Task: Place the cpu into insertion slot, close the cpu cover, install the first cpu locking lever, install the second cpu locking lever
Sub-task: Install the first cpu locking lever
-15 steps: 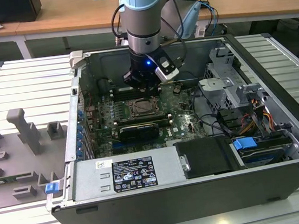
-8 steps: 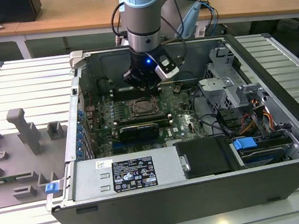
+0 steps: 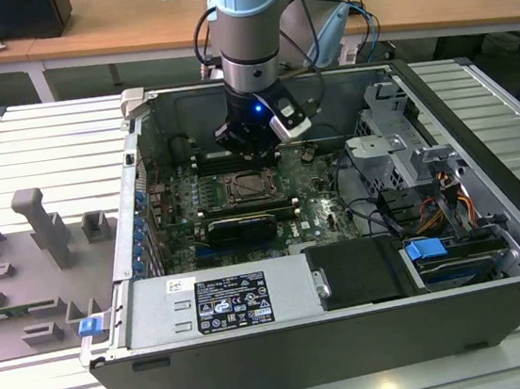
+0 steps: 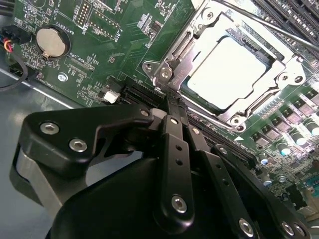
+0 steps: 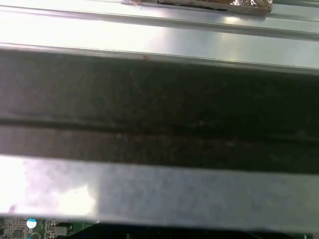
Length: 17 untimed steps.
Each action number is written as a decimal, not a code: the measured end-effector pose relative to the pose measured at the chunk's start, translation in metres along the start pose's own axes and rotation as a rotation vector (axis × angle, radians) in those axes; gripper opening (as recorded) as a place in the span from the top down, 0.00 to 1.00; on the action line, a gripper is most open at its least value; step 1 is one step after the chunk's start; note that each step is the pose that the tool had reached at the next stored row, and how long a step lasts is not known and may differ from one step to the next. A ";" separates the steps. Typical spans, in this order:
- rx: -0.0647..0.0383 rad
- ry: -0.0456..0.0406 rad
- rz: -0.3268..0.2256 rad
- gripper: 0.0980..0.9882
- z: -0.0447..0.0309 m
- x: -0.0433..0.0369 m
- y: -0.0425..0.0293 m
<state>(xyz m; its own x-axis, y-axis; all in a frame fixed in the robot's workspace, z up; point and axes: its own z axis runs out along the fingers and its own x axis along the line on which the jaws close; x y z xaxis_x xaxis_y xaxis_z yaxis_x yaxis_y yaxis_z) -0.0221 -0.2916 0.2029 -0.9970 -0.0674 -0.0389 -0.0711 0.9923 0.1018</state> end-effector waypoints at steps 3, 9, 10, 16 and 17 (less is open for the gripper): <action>0.000 -0.0007 0.000 0.99 0.0011 -0.0001 0.0002; 0.001 -0.0003 0.000 0.99 0.0010 -0.0001 0.0001; 0.001 -0.0004 0.000 0.99 0.0004 -0.0001 0.0001; 0.001 -0.0003 0.000 0.99 -0.0072 -0.0002 -0.0018; 0.001 -0.0003 0.000 0.99 -0.0073 -0.0001 -0.0025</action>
<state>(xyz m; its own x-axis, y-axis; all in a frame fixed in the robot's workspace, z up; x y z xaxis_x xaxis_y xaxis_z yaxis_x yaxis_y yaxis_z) -0.0221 -0.2948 0.2099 -0.9969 -0.0675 -0.0392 -0.0711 0.9924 0.1008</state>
